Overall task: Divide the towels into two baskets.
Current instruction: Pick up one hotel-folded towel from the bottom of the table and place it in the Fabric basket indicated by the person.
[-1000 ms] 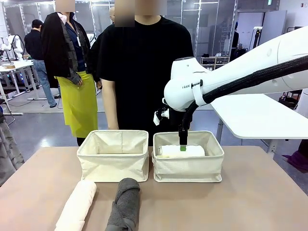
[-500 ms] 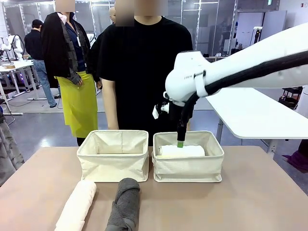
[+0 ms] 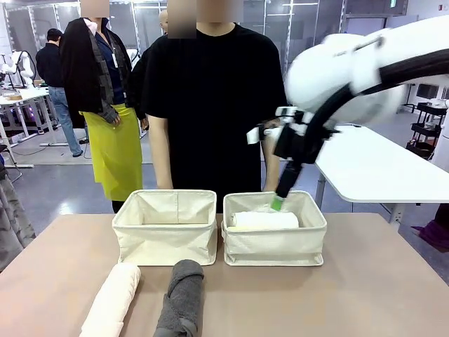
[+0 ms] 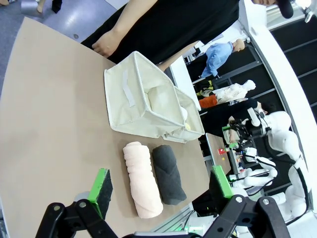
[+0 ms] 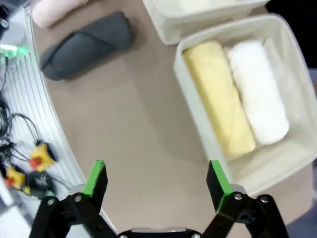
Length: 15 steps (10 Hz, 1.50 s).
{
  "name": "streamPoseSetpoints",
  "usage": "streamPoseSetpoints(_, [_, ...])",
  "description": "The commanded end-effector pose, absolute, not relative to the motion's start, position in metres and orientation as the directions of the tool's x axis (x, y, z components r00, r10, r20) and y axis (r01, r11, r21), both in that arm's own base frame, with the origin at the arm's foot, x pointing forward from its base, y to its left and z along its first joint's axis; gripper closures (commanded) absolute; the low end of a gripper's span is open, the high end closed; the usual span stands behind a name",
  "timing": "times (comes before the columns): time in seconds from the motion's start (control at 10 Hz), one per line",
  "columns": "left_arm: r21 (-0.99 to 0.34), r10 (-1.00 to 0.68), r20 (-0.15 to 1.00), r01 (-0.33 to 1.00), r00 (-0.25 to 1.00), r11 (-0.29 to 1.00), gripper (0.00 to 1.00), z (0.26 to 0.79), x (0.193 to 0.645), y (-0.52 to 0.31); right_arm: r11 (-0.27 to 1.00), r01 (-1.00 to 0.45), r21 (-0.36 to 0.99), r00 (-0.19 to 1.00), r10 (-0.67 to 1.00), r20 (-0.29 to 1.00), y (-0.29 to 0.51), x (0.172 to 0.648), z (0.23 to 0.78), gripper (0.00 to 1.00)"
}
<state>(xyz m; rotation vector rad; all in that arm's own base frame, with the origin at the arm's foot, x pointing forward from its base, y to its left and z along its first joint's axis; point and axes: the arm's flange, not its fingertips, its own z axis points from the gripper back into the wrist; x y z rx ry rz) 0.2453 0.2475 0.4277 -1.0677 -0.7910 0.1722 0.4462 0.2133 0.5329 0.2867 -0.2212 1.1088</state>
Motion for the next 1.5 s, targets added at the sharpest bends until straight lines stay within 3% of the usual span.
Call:
streamPoseSetpoints(0.0, [-0.833,0.493,0.510,0.262,0.705,0.487,0.00,0.428,0.245,0.250,0.463,-0.845,0.267,0.534,0.710,0.459,0.145,0.410,0.519,0.00])
streamPoseSetpoints(0.2, [-0.833,0.493,0.510,0.262,0.705,0.487,0.00,0.428,0.245,0.250,0.490,-0.767,0.415,0.639,0.523,0.563,0.071,0.388,0.503,0.00])
streamPoseSetpoints(0.3, [-0.833,0.493,0.510,0.262,0.705,0.487,0.00,0.428,0.245,0.250,0.441,-0.757,0.482,0.651,0.450,0.611,0.042,0.377,0.496,0.00])
streamPoseSetpoints(0.5, [-0.833,0.493,0.510,0.262,0.705,0.487,0.00,0.428,0.245,0.250,0.430,-0.669,0.606,0.733,0.247,0.634,-0.044,0.331,0.479,0.00])
streamPoseSetpoints(0.7, [-0.833,0.493,0.510,0.262,0.705,0.487,0.00,0.428,0.245,0.250,0.400,-0.550,0.733,0.819,0.087,0.567,-0.110,0.274,0.453,0.00])
streamPoseSetpoints(0.8, [-0.833,0.493,0.510,0.262,0.705,0.487,0.00,0.428,0.245,0.250,0.380,-0.457,0.804,0.879,0.058,0.473,-0.139,0.245,0.441,0.00])
streamPoseSetpoints(1.1, [-0.833,0.493,0.510,0.262,0.705,0.487,0.00,0.428,0.245,0.250,0.391,-0.315,0.865,0.889,-0.197,0.413,-0.186,0.165,0.428,0.00])
streamPoseSetpoints(1.4, [-0.833,0.493,0.510,0.262,0.705,0.487,0.00,0.428,0.245,0.250,0.417,-0.259,0.871,0.889,-0.250,0.384,-0.195,0.145,0.420,0.00])
